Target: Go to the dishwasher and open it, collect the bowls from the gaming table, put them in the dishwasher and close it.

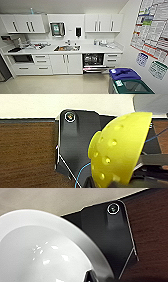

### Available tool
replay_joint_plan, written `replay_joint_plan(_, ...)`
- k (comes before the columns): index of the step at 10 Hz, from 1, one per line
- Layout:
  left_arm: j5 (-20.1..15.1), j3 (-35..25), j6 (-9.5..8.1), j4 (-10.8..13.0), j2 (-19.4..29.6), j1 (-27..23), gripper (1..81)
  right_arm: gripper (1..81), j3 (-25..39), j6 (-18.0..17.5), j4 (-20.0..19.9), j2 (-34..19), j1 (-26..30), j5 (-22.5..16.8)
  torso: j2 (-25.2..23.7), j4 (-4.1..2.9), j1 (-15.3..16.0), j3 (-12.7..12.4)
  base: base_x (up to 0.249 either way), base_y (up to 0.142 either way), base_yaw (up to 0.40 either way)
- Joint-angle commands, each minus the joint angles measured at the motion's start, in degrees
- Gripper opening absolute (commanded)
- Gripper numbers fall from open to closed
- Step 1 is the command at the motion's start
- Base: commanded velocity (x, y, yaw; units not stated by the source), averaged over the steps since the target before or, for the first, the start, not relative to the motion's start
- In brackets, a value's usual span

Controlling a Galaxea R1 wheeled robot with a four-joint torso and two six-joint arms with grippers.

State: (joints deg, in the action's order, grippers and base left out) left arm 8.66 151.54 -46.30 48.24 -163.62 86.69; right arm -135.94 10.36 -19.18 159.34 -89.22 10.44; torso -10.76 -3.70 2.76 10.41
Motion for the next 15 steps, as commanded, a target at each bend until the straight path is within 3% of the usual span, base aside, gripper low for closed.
replay_joint_plan(1, -1.98, 0.16, 0.07, -0.07, 1.1, -2.44, 1.0, 1.0, 0.51, 0.1, 0.98, -1.02, 2.25, -3.4, 0.0, 0.0, 0.0, 0.0, 0.117, 0.0, 0.0)
replay_joint_plan(15, -1.98, 0.16, 0.07, -0.16, 1.1, -2.53, 1.0, 1.0, 0.33, 0.1, 0.98, -1.02, 2.16, -3.4, -0.05, 0.0, -0.11, 0.0, 0.117, 0.0, 0.0)
